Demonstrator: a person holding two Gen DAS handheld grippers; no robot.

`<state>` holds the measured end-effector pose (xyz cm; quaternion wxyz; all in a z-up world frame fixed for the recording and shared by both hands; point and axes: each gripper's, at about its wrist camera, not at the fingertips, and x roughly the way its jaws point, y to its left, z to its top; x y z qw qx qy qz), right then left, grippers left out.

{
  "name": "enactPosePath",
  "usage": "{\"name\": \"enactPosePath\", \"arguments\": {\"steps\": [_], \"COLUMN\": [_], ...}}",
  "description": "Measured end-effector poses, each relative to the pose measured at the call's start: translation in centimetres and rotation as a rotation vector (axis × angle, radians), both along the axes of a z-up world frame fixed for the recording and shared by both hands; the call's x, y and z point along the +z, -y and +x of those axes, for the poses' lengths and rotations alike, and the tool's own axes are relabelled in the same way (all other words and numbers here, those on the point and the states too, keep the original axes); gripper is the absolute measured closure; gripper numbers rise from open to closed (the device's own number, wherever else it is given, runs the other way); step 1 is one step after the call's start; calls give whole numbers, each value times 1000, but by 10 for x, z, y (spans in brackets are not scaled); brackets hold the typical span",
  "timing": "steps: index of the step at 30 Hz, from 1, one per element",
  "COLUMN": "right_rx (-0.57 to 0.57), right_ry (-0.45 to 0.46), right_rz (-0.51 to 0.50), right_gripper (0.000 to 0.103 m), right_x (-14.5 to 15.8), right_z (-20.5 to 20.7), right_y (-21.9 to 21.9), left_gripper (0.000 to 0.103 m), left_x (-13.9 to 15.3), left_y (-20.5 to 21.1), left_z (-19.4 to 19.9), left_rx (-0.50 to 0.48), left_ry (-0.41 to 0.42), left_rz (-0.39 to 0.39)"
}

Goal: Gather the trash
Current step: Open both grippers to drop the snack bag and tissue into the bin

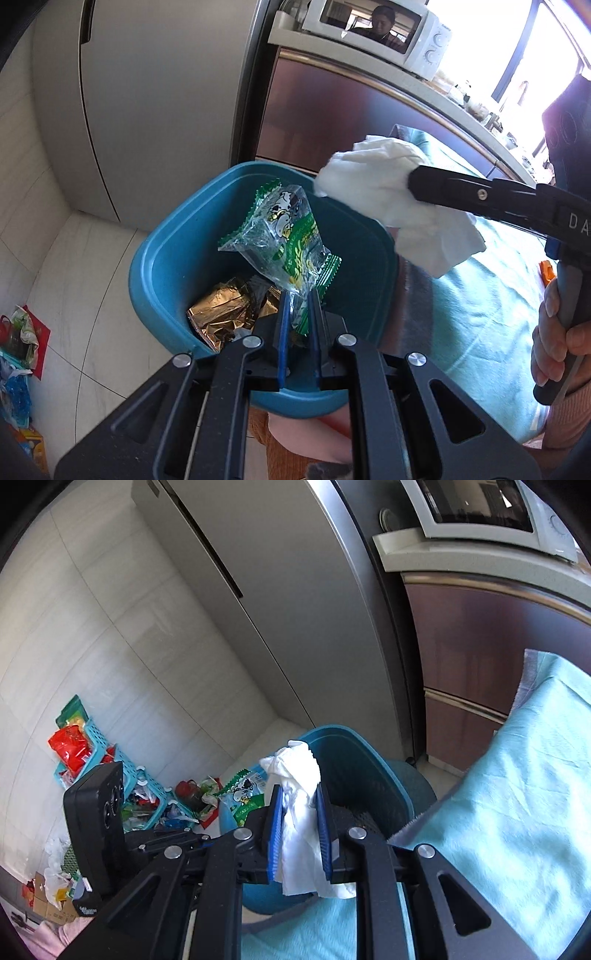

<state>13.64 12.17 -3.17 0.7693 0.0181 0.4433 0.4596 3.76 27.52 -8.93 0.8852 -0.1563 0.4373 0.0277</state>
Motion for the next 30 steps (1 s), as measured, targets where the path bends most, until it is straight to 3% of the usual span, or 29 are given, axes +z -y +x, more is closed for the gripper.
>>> {"name": "enactPosePath", "arguments": {"steps": [8, 14, 23, 30], "right_rx": [-15, -25, -36, -23], "right_ry": [-29, -38, -55, -26], "right_rz": [-69, -93, -63, -30], "right_gripper": [85, 75, 73, 70], "right_x": [-21, -28, -29, -14], "right_z": [10, 12, 18, 9], "right_y": [-22, -30, -19, 2], "left_gripper": [92, 92, 86, 78], "left_x": [-13, -24, -36, -20], "left_y": [-1, -4, -10, -4], "left_z": [16, 29, 32, 18], "left_rx": [24, 39, 59, 48], "left_ry": [-23, -38, -48, 8], "left_rz": [-2, -6, -29, -23]}}
